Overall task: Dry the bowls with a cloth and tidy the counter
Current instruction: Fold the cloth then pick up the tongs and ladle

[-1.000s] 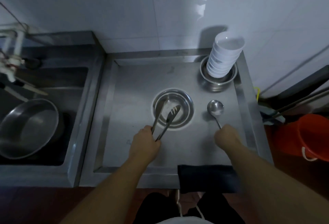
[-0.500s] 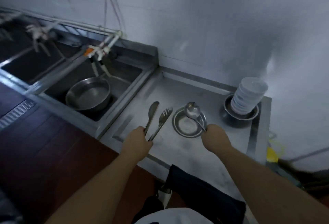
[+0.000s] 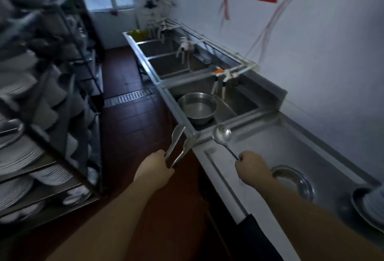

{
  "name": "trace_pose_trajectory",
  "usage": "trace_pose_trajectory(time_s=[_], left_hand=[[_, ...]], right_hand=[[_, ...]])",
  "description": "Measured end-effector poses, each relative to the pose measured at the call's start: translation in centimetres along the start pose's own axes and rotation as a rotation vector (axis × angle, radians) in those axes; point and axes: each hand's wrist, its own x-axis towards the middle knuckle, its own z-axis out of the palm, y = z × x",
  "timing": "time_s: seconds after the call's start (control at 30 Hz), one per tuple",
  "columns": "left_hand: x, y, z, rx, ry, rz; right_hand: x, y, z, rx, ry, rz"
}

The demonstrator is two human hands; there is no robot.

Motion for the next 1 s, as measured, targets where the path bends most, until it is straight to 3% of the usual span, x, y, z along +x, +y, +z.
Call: trace_pose_trajectory(time_s=[0.17, 0.6, 1.0], left_hand=[[-2.4, -9.0, -4.7, -0.055, 0.102, -0.107], [-12.0, -37.1, -18.1, -0.144, 0.301, -0.393], [-17.1, -54.4, -25.2, -0.196, 0.444, -0.693]], right_hand=[[-1.8, -9.1, 4.4, -0.051, -0.053, -0.206], [-11.2, -38.6, 20.3, -0.129, -0.193, -0.538], [-14.5, -58.1, 32.8, -0.14, -0.307, -0.816]])
